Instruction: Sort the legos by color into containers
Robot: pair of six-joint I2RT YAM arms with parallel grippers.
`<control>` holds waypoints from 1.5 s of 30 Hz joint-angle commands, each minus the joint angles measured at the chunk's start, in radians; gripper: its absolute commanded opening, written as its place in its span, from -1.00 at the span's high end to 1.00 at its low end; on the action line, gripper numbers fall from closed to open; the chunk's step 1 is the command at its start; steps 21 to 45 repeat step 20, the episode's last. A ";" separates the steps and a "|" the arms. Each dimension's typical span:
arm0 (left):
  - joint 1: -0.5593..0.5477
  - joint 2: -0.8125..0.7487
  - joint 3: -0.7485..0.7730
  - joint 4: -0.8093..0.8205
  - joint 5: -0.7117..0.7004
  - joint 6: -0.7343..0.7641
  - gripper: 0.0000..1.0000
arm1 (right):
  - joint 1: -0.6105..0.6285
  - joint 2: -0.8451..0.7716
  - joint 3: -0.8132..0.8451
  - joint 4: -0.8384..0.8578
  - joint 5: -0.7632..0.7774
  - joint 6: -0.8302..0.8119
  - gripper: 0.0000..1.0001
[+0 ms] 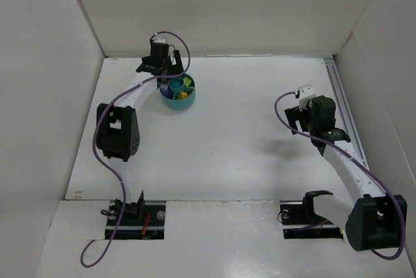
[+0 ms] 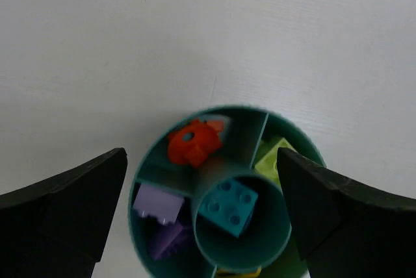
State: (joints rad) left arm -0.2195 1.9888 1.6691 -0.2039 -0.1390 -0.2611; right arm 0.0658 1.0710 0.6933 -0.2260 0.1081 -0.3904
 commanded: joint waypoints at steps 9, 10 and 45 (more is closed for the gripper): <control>-0.047 -0.742 -0.621 0.097 -0.068 -0.265 -1.00 | 0.005 -0.161 -0.020 0.033 -0.067 0.019 -0.99; -0.047 -0.780 -0.705 0.087 -0.077 -0.289 -1.00 | 0.005 -0.170 -0.035 0.033 -0.067 0.028 -0.99; -0.057 -1.084 -0.927 0.004 -0.137 -0.391 -1.00 | 0.032 -0.250 -0.100 0.042 -0.111 0.018 -0.99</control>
